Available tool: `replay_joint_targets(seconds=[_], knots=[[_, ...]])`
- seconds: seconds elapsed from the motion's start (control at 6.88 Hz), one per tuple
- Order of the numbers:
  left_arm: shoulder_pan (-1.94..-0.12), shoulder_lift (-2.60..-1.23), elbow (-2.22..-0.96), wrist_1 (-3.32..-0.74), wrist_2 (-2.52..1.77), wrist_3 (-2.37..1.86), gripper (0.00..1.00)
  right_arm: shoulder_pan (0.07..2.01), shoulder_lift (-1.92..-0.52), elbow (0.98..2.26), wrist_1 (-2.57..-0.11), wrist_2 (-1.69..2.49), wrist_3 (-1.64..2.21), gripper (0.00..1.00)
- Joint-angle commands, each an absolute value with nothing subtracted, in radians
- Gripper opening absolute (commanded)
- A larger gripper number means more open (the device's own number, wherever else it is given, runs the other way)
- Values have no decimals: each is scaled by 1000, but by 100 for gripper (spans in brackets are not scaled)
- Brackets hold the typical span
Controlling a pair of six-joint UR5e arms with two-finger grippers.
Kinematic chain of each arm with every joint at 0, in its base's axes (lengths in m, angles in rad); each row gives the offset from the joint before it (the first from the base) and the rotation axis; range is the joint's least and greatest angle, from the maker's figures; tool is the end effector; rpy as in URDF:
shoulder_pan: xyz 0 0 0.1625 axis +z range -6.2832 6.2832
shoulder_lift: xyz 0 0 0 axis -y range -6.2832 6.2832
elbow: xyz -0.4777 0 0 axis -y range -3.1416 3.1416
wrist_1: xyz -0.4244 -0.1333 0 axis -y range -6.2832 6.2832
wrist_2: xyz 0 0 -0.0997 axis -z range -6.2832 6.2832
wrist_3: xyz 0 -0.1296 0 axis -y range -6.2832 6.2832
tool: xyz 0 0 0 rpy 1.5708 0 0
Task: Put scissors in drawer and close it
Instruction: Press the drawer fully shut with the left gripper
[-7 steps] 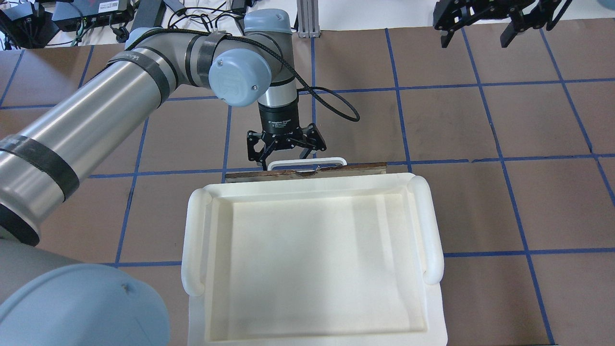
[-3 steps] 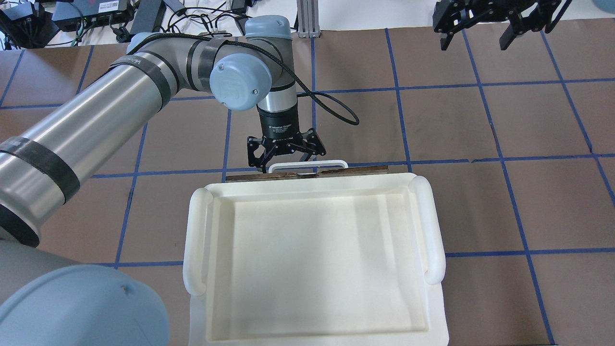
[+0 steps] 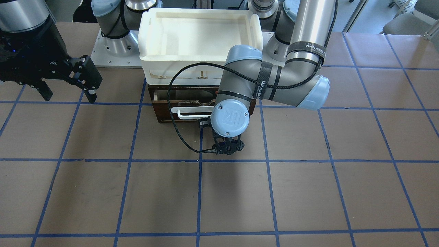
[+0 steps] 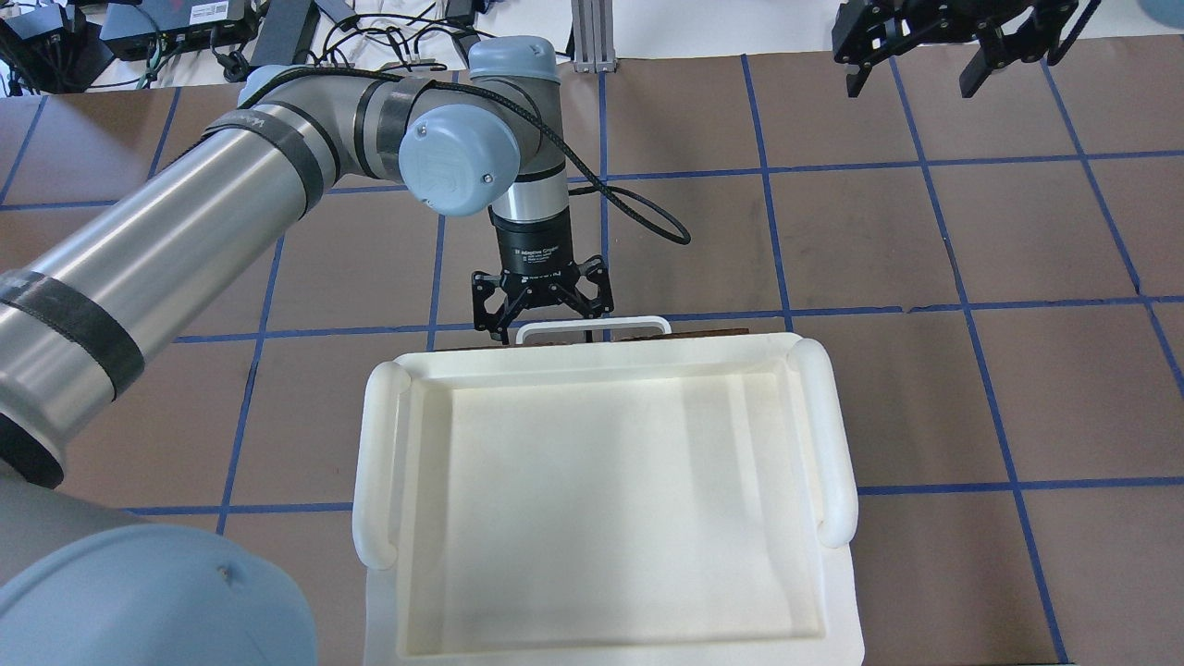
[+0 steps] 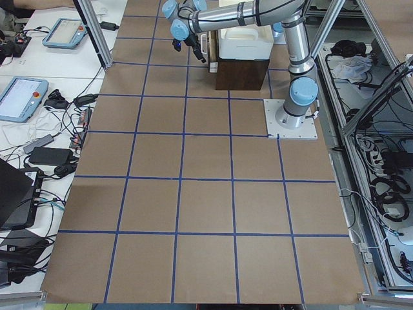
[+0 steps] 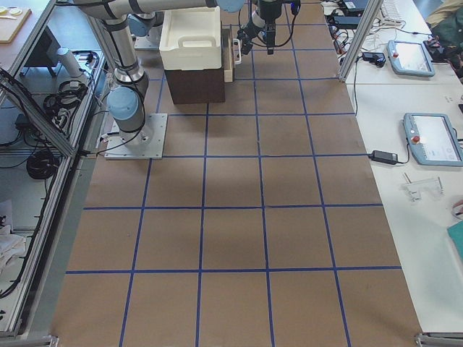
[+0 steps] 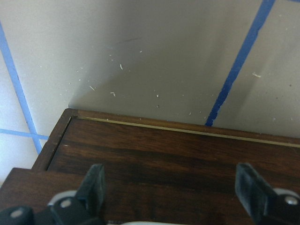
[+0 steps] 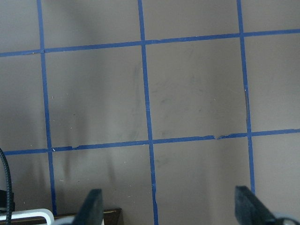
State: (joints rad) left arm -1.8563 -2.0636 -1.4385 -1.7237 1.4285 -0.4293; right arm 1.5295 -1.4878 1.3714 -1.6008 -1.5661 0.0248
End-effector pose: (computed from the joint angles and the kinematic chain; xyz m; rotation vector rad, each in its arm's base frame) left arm -0.3277 -0.5780 0.2729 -0.2701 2.9734 0.8085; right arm 0.1099 -0.5837 0.5742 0.1029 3.1280 -0.2296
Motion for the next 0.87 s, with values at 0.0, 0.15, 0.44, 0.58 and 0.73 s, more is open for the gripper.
replay_joint_targets(seconds=[0.0, 0.15, 0.44, 0.58, 0.73], knots=[[-1861, -2059, -1442, -1750, 1428, -443, 100, 1531, -1486, 1371, -1605, -1563, 26, 100], [-1865, -2057, -1443, -1753, 1427, -449, 100, 1534, -1488, 1371, -1602, -1563, 26, 100], [-1882, -2059, -1447, -1769, 1425, -483, 100, 1534, -1488, 1376, -1603, -1563, 28, 100], [-1884, -2056, -1447, -1775, 1428, -486, 100, 1532, -1486, 1379, -1603, -1565, 29, 100], [-1885, -2054, -1447, -1792, 1428, -488, 100, 1534, -1488, 1381, -1603, -1563, 28, 100]])
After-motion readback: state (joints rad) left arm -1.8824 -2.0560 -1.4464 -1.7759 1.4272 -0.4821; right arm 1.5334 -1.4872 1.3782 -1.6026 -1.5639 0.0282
